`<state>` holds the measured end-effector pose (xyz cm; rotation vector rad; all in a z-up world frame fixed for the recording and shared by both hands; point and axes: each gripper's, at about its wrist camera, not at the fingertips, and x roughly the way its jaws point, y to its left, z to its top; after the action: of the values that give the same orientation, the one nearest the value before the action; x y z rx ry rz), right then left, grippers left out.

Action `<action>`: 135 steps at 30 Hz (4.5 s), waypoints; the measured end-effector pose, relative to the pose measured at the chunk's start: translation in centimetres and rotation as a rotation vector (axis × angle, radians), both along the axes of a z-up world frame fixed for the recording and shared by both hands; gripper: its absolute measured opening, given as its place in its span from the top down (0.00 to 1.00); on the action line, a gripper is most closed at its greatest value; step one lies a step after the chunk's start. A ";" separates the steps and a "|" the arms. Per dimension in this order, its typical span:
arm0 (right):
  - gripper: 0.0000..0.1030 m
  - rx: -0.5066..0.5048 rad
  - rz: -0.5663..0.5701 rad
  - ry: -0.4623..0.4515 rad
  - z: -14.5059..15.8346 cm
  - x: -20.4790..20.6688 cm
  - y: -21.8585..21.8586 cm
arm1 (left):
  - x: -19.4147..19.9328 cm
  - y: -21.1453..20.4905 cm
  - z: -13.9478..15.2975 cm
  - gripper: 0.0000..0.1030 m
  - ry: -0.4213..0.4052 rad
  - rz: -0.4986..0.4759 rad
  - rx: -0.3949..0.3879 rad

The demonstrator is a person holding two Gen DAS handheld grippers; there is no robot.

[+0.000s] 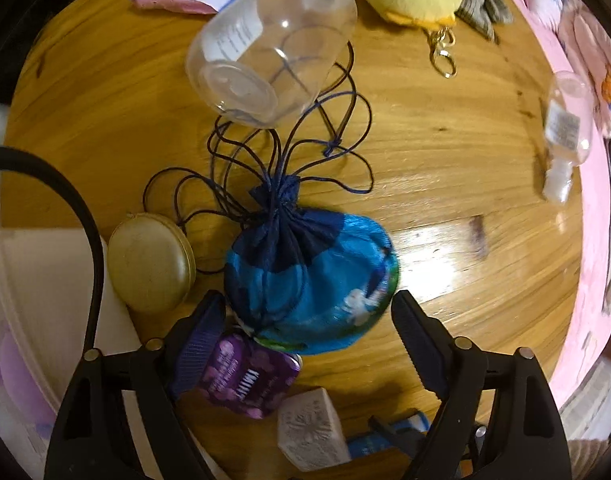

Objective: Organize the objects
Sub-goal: 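Grasp the small white box with the right tool while the left tool grasps the blue drawstring pouch, then carry the small box and blue pouch over the tray with both tools, then open both tools to drop the box and pouch into the tray, then move both tools back toward the clear plastic bottles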

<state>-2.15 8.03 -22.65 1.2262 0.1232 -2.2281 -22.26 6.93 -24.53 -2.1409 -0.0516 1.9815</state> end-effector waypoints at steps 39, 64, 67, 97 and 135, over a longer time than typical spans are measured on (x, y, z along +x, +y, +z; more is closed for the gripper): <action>0.69 0.187 -0.280 0.196 12.4 1.4 -0.8 | 9.2 -6.4 20.4 0.39 0.446 -0.040 0.151; 0.69 0.077 -0.293 0.187 21.7 -2.2 -14.1 | 14.7 -26.5 20.3 0.38 0.589 0.190 0.082; 0.69 0.090 -0.310 0.146 20.7 -3.3 -14.8 | 14.2 -26.8 19.5 0.38 0.582 0.194 0.084; 0.67 0.232 -0.271 0.100 15.7 -5.5 -17.3 | 11.9 -27.3 15.6 0.37 0.537 0.125 0.018; 0.36 0.207 -0.333 0.085 15.2 -3.8 -14.0 | 12.1 -27.0 16.2 0.06 0.561 0.146 -0.016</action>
<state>-5.95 -5.95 -7.44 1.3406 0.1994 -2.6110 -10.16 -20.07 -8.28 -1.5508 -0.1003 2.5967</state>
